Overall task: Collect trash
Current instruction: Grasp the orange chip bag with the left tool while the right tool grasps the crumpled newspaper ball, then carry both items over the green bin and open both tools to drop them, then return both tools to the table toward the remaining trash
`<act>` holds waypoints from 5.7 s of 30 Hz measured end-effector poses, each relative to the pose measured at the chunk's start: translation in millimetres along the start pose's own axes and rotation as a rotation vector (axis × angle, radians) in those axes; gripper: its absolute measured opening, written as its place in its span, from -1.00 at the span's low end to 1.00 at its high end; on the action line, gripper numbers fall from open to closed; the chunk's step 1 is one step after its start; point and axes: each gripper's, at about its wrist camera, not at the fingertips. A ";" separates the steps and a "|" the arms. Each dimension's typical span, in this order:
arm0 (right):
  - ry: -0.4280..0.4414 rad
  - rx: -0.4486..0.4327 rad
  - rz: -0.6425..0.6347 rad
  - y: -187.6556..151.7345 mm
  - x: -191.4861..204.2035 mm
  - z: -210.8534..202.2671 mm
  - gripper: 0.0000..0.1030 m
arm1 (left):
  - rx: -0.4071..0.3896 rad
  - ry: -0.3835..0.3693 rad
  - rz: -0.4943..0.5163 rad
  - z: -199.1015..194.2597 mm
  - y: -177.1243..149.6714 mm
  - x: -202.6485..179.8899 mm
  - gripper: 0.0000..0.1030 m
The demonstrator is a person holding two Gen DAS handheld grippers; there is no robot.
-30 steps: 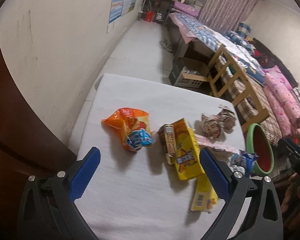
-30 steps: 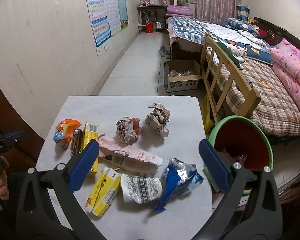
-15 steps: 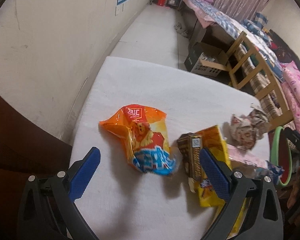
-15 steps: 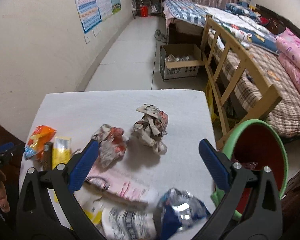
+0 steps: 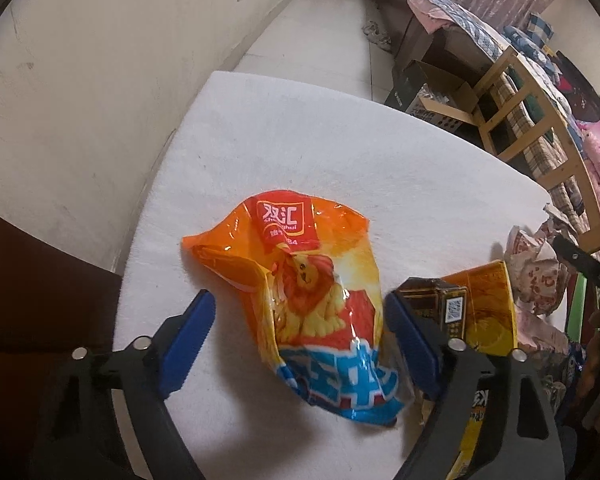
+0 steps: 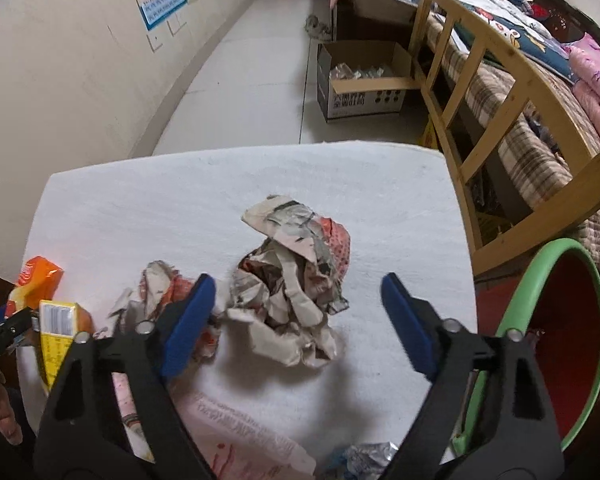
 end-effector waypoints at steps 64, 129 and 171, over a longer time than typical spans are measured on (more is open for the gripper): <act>0.042 -0.328 0.014 -112.2 -14.3 -252.8 -0.20 | -0.359 -0.220 0.299 -239.1 -73.1 -127.3 0.01; -0.078 -0.218 0.243 -119.9 -221.5 -197.4 0.91 | -0.124 -0.489 0.415 -149.3 -42.0 -386.9 0.84; 0.024 -0.172 0.048 -151.5 10.2 -177.7 0.91 | -0.175 -0.221 0.096 -157.5 -91.2 -36.1 0.84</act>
Point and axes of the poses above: each gripper's, at about its wrist camera, not at the fingertips, and z roughly the way its jaws point, x to its left, y to its top, and after that the axes turned 13 degrees about y, right-handed
